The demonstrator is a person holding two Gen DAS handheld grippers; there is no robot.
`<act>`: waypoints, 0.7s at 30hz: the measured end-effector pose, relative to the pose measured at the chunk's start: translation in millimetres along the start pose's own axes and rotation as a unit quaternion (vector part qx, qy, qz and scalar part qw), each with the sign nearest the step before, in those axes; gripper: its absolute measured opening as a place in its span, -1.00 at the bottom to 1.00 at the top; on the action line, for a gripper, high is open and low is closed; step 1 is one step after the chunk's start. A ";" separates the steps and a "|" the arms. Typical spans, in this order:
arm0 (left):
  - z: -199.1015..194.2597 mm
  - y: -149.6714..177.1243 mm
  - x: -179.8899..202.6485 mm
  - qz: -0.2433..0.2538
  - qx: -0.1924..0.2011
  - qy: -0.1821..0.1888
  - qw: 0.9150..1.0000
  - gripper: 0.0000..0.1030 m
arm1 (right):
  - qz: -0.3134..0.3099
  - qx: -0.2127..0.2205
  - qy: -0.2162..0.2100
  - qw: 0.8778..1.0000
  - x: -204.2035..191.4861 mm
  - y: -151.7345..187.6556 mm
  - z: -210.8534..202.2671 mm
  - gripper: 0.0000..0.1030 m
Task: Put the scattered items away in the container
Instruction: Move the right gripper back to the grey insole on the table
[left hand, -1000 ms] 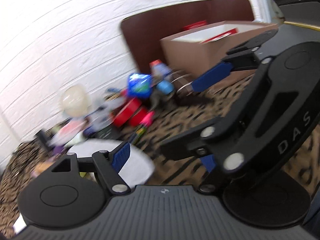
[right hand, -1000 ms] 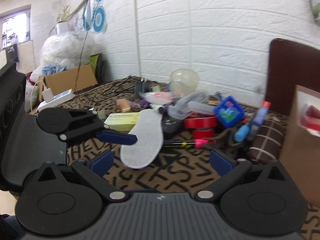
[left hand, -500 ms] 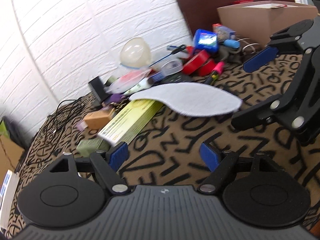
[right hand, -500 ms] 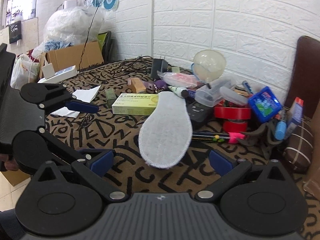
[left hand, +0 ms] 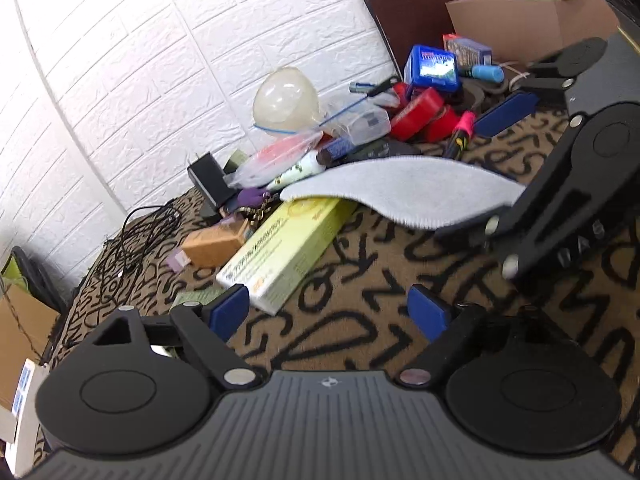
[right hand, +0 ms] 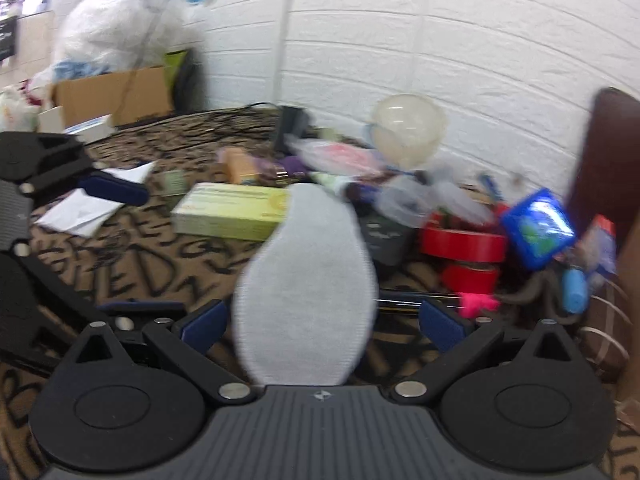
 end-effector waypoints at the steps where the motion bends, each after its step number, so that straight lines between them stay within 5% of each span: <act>1: 0.3 -2.7 0.0 0.008 0.005 -0.002 1.000 0.73 | 0.013 0.000 0.015 1.000 9.2 0.7 0.4 1.00; 4: 4.1 -13.6 -2.7 0.026 0.021 0.008 0.999 0.74 | 0.054 -0.008 0.044 0.998 38.7 4.3 5.2 1.00; 12: 37.5 -33.9 6.6 0.095 0.033 0.093 0.991 0.77 | 0.026 -0.008 -0.005 1.000 45.6 11.5 8.2 1.00; 21: 54.8 -42.0 6.3 0.129 0.044 0.102 0.985 0.80 | 0.008 -0.019 -0.004 1.000 42.2 2.4 24.3 1.00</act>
Point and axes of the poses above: each gripper's, at about its wrist camera, not at the fingertips, and z roughly the way its jaws point, x to its right, y to its underside, the point moved 4 cm from there along z, roughly the way its jaws point, and after that the axes turned 15 degrees about y, right-handed, at the moved point
